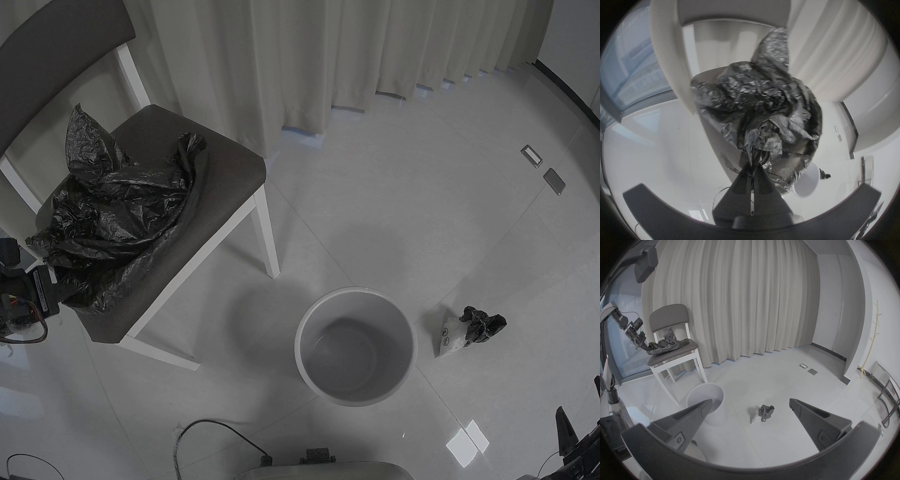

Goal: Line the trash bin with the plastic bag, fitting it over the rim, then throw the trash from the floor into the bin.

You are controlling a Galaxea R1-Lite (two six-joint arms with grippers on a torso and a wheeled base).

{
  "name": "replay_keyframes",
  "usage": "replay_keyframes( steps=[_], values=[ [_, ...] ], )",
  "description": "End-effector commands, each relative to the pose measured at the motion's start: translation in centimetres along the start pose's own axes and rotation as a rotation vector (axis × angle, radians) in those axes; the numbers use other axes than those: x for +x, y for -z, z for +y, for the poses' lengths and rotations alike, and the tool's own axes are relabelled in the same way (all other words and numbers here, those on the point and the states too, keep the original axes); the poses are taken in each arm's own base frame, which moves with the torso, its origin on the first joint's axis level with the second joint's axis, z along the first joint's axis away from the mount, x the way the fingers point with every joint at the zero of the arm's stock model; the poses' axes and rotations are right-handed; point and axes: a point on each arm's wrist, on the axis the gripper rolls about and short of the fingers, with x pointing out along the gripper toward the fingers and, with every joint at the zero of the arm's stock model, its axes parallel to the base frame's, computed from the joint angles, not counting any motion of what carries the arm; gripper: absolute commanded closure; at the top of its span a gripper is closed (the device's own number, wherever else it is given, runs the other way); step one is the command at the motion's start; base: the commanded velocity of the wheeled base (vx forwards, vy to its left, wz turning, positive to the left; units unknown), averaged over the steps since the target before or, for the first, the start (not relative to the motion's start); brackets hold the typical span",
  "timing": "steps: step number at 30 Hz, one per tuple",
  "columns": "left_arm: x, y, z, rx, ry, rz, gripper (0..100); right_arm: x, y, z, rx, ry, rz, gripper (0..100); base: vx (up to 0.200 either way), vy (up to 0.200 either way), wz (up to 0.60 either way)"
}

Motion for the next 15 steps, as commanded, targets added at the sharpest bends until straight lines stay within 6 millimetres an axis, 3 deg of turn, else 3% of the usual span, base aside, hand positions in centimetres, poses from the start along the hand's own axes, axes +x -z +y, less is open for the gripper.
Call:
replay_keyframes(
  steps=[1,8,9,10,11,12,15],
  values=[
    [-6.2,-1.2,-3.1,0.225,0.206,-0.095,100,0.7,0.4,-0.1,-0.004,-0.083,0.085,0,0.000,0.000,0.00],
    [-9.5,-3.2,-4.7,0.440,0.328,-0.179,100,1.0,0.1,-0.1,-0.007,-0.129,0.118,0,0.000,0.000,0.00],
    [-9.6,-3.3,-4.9,0.447,0.346,-0.179,100,1.1,-1.2,-0.2,0.013,-0.137,0.104,0,0.000,0.000,0.00],
    [-9.7,-3.3,-5.1,0.455,0.370,-0.181,100,1.7,-4.5,-0.4,0.071,-0.143,0.097,0,0.000,0.000,0.00],
    [-9.8,-3.3,-5.3,0.464,0.394,-0.183,100,3.3,-7.9,-0.6,0.171,-0.138,0.134,0,0.000,0.000,0.00],
    [-9.9,-3.4,-5.5,0.472,0.418,-0.183,100,5.2,-9.7,-0.6,0.267,-0.118,0.197,0,0.000,0.000,0.00],
    [-10.6,-3.9,-6.2,0.492,0.490,-0.204,100,8.3,-11.7,-0.7,0.298,-0.114,0.255,0,0.000,0.000,0.00]
  ],
)
